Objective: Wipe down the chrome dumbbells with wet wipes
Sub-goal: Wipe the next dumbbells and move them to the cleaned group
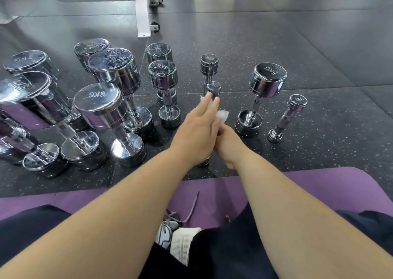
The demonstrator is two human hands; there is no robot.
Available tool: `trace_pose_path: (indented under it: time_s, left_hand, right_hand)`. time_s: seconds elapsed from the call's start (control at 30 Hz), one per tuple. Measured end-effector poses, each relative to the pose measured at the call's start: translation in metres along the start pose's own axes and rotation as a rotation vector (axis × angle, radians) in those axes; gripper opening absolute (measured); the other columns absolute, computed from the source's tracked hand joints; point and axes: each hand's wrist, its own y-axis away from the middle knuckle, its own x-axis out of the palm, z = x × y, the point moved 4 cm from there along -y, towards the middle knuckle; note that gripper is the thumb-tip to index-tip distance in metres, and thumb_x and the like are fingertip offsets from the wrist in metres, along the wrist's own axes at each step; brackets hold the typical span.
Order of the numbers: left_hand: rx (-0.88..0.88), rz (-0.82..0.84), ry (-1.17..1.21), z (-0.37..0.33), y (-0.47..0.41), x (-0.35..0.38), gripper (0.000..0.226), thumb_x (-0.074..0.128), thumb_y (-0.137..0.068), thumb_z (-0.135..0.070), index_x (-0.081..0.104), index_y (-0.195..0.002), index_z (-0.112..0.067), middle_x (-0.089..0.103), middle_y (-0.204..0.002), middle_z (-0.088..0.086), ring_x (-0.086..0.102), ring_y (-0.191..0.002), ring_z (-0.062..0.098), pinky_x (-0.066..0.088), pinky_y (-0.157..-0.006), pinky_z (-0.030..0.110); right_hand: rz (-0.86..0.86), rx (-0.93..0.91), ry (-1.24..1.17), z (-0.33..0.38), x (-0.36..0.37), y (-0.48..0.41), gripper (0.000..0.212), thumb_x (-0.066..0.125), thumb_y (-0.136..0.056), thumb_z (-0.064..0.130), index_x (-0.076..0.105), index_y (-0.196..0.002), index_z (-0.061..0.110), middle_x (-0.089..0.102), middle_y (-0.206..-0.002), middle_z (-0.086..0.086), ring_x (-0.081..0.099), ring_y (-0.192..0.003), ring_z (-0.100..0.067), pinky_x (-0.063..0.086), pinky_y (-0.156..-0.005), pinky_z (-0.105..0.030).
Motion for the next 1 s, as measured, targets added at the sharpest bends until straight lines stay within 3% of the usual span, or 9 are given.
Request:
trace_pose_path:
  time_s: [0.2,0.3,0.43,0.53,0.63,0.7,0.8,0.9,1.0]
  left_hand:
    - [-0.335,0.000,0.341,0.013,-0.020,-0.022,0.041,0.030,-0.104,-0.033,0.063,-0.125,-0.019,0.067,-0.116,0.007,0.057,-0.108,0.023,0.043,-0.096,0.035]
    - [-0.548,-0.080,0.860,0.022,-0.012,-0.021,0.040,0.035,-0.103,-0.035,0.071,-0.098,-0.018,0.073,-0.104,0.010,0.064,-0.087,0.019,0.050,-0.086,0.037]
    - [-0.655,-0.182,1.421,0.012,0.003,-0.005,0.021,0.041,-0.103,-0.009,0.062,-0.105,-0.012,0.066,-0.094,0.008,0.062,-0.084,0.017,0.048,-0.087,0.029]
    - [-0.523,-0.079,1.112,-0.010,0.005,0.000,0.023,0.039,-0.100,-0.001,0.053,-0.102,-0.020,0.057,-0.096,0.009,0.055,-0.091,0.021,0.044,-0.086,0.033]
    - [-0.448,-0.081,0.798,-0.018,0.007,-0.003,0.059,0.050,-0.097,0.000,0.036,-0.147,-0.028,0.054,-0.116,0.000,0.060,-0.086,-0.004,0.049,-0.073,0.009]
    - [-0.435,-0.175,0.728,-0.015,0.011,-0.010,0.069,0.044,-0.094,0.011,0.030,-0.153,-0.020,0.049,-0.141,0.003,0.057,-0.090,-0.020,0.048,-0.073,0.006]
    - [-0.454,-0.254,0.765,-0.018,0.018,-0.016,0.074,0.036,-0.086,0.016,0.034,-0.152,-0.018,0.033,-0.157,-0.003,0.040,-0.137,0.005,0.044,-0.108,0.035]
    - [-0.601,-0.282,1.026,-0.012,0.018,-0.014,0.077,0.031,-0.084,0.017,0.030,-0.153,-0.018,0.032,-0.156,-0.007,0.045,-0.133,0.015,0.044,-0.106,0.037]
    - [-0.606,-0.282,0.994,-0.005,0.024,-0.015,0.078,0.033,-0.084,0.019,0.037,-0.150,-0.023,0.040,-0.151,-0.006,0.052,-0.124,0.016,0.048,-0.098,0.029]
  right_hand:
    - [0.040,-0.008,0.061,-0.002,0.009,-0.004,0.015,0.057,-0.089,0.004,0.058,-0.088,0.019,0.065,-0.080,-0.010,0.052,-0.070,-0.017,0.039,-0.051,-0.012]
    - [0.073,-0.022,0.143,-0.004,0.011,-0.010,0.007,0.063,-0.090,0.013,0.061,-0.091,0.020,0.068,-0.085,-0.009,0.054,-0.074,-0.017,0.038,-0.053,-0.010]
    - [-0.035,-0.043,0.102,-0.006,0.002,-0.011,0.011,0.057,-0.092,0.009,0.064,-0.094,0.018,0.070,-0.090,-0.005,0.058,-0.074,-0.014,0.039,-0.054,-0.007]
    - [-0.075,0.080,0.379,0.000,-0.006,-0.012,0.028,0.041,-0.100,0.008,0.054,-0.123,0.014,0.057,-0.129,-0.006,0.055,-0.115,-0.016,0.036,-0.099,-0.009]
    - [0.061,-0.033,0.886,0.000,-0.002,-0.014,0.045,0.034,-0.103,0.013,0.034,-0.147,0.006,0.032,-0.156,-0.012,0.025,-0.145,-0.029,0.021,-0.119,-0.033]
    - [0.072,0.094,0.534,-0.008,-0.004,-0.015,0.044,0.042,-0.100,0.012,0.039,-0.144,0.008,0.043,-0.148,-0.012,0.041,-0.131,-0.026,0.034,-0.108,-0.022]
    - [0.070,0.073,0.164,-0.011,0.003,-0.013,0.036,0.057,-0.091,0.013,0.055,-0.125,0.022,0.067,-0.111,-0.005,0.057,-0.087,-0.014,0.044,-0.068,-0.009]
    - [0.089,0.096,-0.188,-0.011,0.011,-0.005,0.043,0.062,-0.075,0.019,0.061,-0.117,0.028,0.069,-0.099,-0.003,0.064,-0.086,-0.022,0.055,-0.089,-0.039]
    - [0.011,0.142,-0.334,-0.001,0.009,0.002,0.091,0.078,-0.056,0.029,0.043,-0.140,0.020,0.068,-0.113,-0.006,0.068,-0.097,-0.023,0.052,-0.098,-0.051]
